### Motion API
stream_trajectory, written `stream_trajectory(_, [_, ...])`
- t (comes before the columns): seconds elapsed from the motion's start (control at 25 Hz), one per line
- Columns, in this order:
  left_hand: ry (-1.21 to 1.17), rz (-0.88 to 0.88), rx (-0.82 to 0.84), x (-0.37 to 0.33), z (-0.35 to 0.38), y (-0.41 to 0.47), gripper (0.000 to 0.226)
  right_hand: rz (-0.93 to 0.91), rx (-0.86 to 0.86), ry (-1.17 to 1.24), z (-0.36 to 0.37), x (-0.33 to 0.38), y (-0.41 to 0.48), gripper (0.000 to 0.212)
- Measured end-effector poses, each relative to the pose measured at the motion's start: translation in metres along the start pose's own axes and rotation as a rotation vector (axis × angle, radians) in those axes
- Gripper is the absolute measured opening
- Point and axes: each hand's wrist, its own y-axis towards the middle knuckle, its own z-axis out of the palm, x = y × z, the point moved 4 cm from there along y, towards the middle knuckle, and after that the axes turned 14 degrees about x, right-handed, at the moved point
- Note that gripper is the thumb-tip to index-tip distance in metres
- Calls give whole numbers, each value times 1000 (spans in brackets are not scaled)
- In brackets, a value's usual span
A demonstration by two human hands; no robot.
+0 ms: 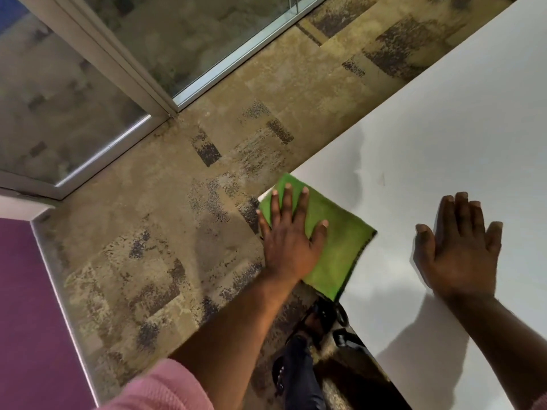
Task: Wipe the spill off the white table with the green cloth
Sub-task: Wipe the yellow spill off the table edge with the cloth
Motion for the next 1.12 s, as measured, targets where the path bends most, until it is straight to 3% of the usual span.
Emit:
stream_trajectory(0.28, [109, 56, 15, -26, -42, 92, 80, 16, -14, -28, -1, 2, -1, 72])
stream_trajectory(0.6, [172, 242, 67, -64, 19, -21, 78, 41, 49, 25, -4, 3, -2, 69])
stream_trajectory(0.76, [215, 286, 147, -75, 17, -18, 78, 39, 55, 149, -12, 5, 0, 64])
stream_trajectory(0.96, [311, 528, 236, -118, 11, 12, 78, 8, -41, 380, -21, -1, -3, 63])
stream_trajectory(1.12, [418, 718, 308, -167, 11, 38, 76, 139, -144, 533, -35, 13, -7, 58])
